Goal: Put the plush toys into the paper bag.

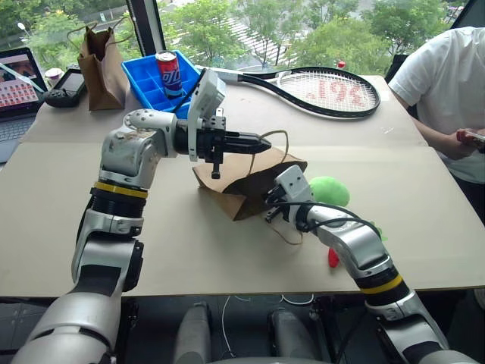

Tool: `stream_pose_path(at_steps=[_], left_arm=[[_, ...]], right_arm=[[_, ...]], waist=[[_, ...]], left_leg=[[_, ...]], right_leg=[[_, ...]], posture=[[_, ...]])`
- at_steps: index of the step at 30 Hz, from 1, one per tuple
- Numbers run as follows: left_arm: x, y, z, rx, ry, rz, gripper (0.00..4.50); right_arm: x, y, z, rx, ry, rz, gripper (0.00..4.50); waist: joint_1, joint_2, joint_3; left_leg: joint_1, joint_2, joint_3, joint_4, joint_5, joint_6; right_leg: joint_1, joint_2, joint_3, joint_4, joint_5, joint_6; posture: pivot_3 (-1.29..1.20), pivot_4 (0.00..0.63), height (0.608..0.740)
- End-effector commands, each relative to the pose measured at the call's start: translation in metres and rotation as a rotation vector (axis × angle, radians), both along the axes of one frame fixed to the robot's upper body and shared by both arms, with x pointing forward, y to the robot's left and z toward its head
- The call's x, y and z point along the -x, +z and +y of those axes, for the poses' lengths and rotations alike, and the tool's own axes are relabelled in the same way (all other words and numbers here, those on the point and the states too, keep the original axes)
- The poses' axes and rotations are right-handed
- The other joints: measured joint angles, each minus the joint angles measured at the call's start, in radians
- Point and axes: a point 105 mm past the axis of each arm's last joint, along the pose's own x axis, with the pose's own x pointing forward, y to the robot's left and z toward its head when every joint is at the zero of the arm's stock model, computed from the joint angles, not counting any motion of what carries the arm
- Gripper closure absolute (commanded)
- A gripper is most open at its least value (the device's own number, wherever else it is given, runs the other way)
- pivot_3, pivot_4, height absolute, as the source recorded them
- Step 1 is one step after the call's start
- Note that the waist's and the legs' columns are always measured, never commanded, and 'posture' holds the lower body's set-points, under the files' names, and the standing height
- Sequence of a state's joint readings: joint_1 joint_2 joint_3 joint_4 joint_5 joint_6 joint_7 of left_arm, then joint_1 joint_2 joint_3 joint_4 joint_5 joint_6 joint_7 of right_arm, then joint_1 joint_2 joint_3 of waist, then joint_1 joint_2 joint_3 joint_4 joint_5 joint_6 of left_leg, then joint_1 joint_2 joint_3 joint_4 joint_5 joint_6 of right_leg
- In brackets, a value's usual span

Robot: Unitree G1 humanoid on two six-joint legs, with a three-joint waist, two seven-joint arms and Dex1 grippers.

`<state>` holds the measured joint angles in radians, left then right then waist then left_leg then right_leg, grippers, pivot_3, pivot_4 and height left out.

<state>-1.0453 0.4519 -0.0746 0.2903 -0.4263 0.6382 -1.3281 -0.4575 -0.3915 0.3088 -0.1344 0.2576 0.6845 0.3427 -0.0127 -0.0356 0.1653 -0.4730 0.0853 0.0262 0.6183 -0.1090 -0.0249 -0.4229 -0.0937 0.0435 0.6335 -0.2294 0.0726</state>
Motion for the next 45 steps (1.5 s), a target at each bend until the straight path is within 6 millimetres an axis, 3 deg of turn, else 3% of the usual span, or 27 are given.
stream_pose_path(at_steps=[1,5,10,18,26,30,36,41,45], left_arm=[[-0.007,0.043,0.021,0.059,0.076,-0.076,4.5],[-0.009,0.062,0.029,0.078,0.115,-0.114,4.5],[0.003,0.084,0.024,0.069,0.1,-0.197,4.5],[0.012,0.096,0.025,0.003,0.12,-0.315,4.5],[0.019,0.078,0.019,0.054,0.125,-0.243,4.5],[0.019,0.052,0.014,0.059,0.143,-0.174,4.5],[0.02,0.045,0.009,0.09,0.161,-0.129,4.5],[0.026,0.035,0.005,0.119,0.15,-0.064,4.5],[0.03,0.031,0.0,0.133,0.129,-0.03,4.5]], right_arm=[[0.005,0.0,0.012,0.01,0.054,-0.016,4.45],[0.008,-0.007,0.02,0.02,0.083,0.0,4.45],[0.009,-0.009,0.022,0.034,0.101,0.007,4.45],[0.008,-0.009,0.016,0.041,0.096,0.017,4.45],[0.012,-0.011,0.004,0.072,0.083,0.031,4.45],[0.012,0.021,0.004,-0.029,0.099,-0.053,4.45],[0.03,0.053,-0.007,-0.096,0.141,-0.087,4.45],[0.056,0.103,-0.048,-0.143,0.109,-0.144,3.09],[0.064,0.126,-0.081,-0.138,0.035,-0.161,1.65]], waist=[[-0.003,0.0,0.0],[-0.005,0.0,0.0],[-0.001,0.0,0.0],[-0.002,0.0,0.0],[0.0,0.0,0.0],[0.0,0.0,0.0],[0.001,0.0,0.0],[0.007,0.001,0.0],[0.013,0.001,0.0]], left_leg=[[0.0,0.0,0.0,0.0,0.0,0.0],[0.001,0.0,0.0,0.0,0.0,0.0],[0.0,0.0,0.0,0.0,0.0,-0.001],[0.001,0.0,0.0,-0.001,0.0,-0.001],[0.001,0.0,0.0,-0.001,0.0,-0.001],[0.001,0.0,0.0,-0.001,0.001,-0.001],[0.001,0.0,-0.001,-0.001,0.001,-0.002],[0.001,0.0,-0.001,0.0,0.001,-0.002],[0.003,0.0,-0.001,0.0,0.001,-0.002]], right_leg=[[-0.001,0.0,0.0,0.0,0.0,0.0],[0.0,0.001,0.0,0.001,0.0,0.0],[0.0,0.001,0.0,0.001,0.0,0.0],[0.0,0.001,0.0,0.001,0.0,0.0],[0.0,0.001,0.0,0.002,0.0,0.0],[0.0,0.0,0.0,0.003,0.0,0.0],[-0.001,0.001,0.0,0.006,-0.001,0.0],[-0.001,0.0,0.0,0.006,-0.001,0.0],[0.001,0.0,0.0,0.006,-0.002,0.0]], posture=[[0.0,0.15,0.735],[0.0,0.15,0.735],[0.0,0.15,0.735],[0.0,0.15,0.735],[0.0,0.15,0.735],[0.0,0.15,0.735],[0.0,0.15,0.735],[0.0,0.15,0.735],[0.0,0.15,0.735]])
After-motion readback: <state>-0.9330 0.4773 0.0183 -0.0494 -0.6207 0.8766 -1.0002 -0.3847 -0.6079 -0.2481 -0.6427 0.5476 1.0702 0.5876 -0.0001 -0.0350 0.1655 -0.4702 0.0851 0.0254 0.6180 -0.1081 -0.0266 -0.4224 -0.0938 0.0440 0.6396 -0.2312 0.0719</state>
